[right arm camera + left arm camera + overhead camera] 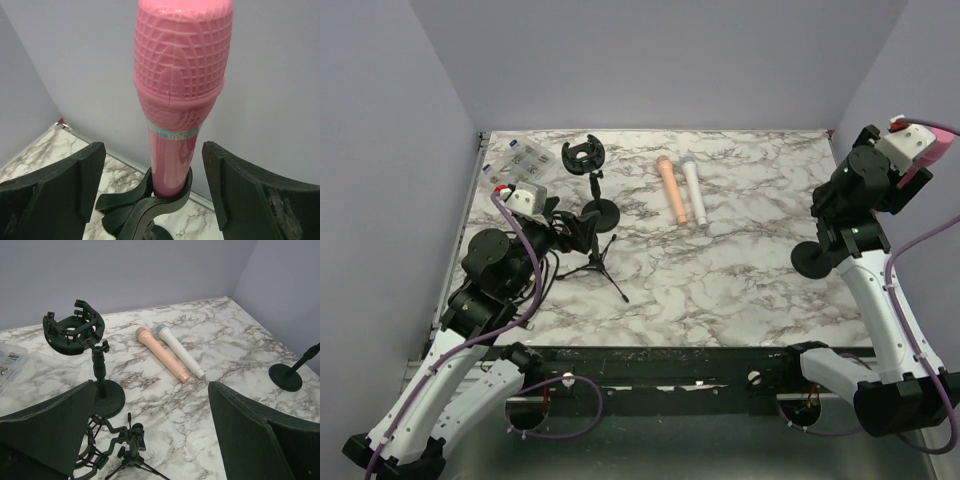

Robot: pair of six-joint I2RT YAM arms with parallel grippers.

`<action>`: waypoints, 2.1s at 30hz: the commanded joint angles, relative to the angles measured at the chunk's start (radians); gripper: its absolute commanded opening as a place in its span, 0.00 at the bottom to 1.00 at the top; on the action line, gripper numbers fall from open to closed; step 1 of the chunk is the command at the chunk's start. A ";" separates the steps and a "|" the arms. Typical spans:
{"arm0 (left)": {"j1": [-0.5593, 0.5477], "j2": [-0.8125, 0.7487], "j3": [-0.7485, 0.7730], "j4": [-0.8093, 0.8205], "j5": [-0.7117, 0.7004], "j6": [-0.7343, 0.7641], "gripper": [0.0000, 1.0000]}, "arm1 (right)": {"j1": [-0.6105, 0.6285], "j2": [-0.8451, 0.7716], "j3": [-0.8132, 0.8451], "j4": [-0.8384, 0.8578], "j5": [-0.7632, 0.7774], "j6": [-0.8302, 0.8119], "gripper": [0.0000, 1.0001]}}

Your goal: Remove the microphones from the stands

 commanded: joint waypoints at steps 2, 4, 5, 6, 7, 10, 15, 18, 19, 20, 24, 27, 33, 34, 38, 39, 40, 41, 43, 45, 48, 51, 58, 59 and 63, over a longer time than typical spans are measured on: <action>-0.006 -0.002 0.002 -0.001 0.007 -0.001 0.98 | -0.056 0.041 0.024 0.065 0.006 -0.010 0.86; -0.008 -0.001 0.002 0.000 0.005 -0.001 0.99 | -0.077 0.057 0.031 0.069 0.007 -0.011 0.86; -0.008 0.001 0.002 -0.001 0.005 -0.001 0.99 | -0.089 0.060 0.033 0.070 0.007 -0.010 0.86; -0.007 0.002 0.002 -0.001 0.007 -0.001 0.98 | -0.100 0.061 0.032 0.072 0.002 -0.008 0.86; -0.007 0.004 0.003 -0.002 0.008 -0.001 0.99 | -0.110 0.058 0.029 0.078 -0.006 -0.008 0.86; -0.009 0.001 0.003 -0.002 0.010 -0.001 0.99 | -0.124 0.048 0.019 0.106 -0.043 -0.010 0.86; -0.009 -0.008 0.003 -0.002 0.008 -0.001 0.98 | -0.132 0.075 0.007 0.173 -0.082 -0.055 0.81; -0.009 -0.010 0.000 0.001 0.004 0.001 0.99 | -0.134 0.077 -0.012 0.199 -0.107 -0.049 0.73; -0.009 -0.006 0.000 0.000 0.004 0.001 0.98 | -0.133 0.075 -0.021 0.205 -0.111 -0.050 0.71; -0.009 -0.001 0.001 -0.001 0.004 0.001 0.99 | -0.134 0.072 -0.028 0.211 -0.113 -0.054 0.66; -0.008 0.007 0.006 -0.005 0.011 -0.002 0.98 | -0.133 0.030 -0.081 0.259 -0.157 -0.052 0.48; -0.009 0.000 0.000 0.000 -0.001 0.004 0.99 | -0.133 0.005 -0.104 0.262 -0.197 -0.046 0.35; -0.009 -0.003 0.004 -0.004 0.010 0.001 0.98 | -0.132 -0.027 -0.072 0.111 -0.274 0.082 0.04; -0.009 -0.006 0.000 -0.001 0.005 0.001 0.99 | -0.132 -0.032 -0.061 0.061 -0.300 0.112 0.01; -0.009 -0.009 0.009 -0.011 -0.001 0.003 0.99 | -0.131 -0.063 -0.013 -0.102 -0.412 0.250 0.01; -0.009 -0.013 0.009 -0.007 0.003 0.004 0.99 | -0.130 -0.070 -0.003 -0.143 -0.444 0.281 0.01; -0.008 -0.021 0.003 -0.001 0.005 0.004 0.99 | -0.131 -0.077 0.013 -0.178 -0.482 0.310 0.01; -0.009 -0.024 -0.002 0.004 -0.001 0.005 0.99 | -0.129 -0.078 0.032 -0.227 -0.514 0.327 0.01; -0.009 -0.018 -0.001 -0.001 -0.015 0.007 0.98 | -0.126 -0.081 0.078 -0.298 -0.556 0.349 0.01; -0.009 -0.010 0.013 -0.016 -0.006 0.003 0.99 | -0.114 -0.097 0.091 -0.320 -0.595 0.359 0.01; -0.009 -0.022 0.003 -0.002 0.004 0.004 0.99 | -0.111 -0.106 0.127 -0.378 -0.678 0.385 0.01; -0.009 -0.022 0.007 -0.008 -0.011 0.004 0.99 | -0.111 -0.073 0.202 -0.472 -0.793 0.388 0.01; -0.009 -0.024 0.004 -0.006 -0.017 0.006 0.99 | -0.111 -0.078 0.236 -0.527 -1.180 0.350 0.01; -0.009 -0.021 0.007 -0.009 -0.009 0.006 0.99 | -0.111 -0.080 0.233 -0.513 -1.268 0.348 0.01; -0.009 -0.016 0.004 -0.003 0.005 -0.003 0.99 | -0.105 -0.030 0.245 -0.489 -1.618 0.357 0.01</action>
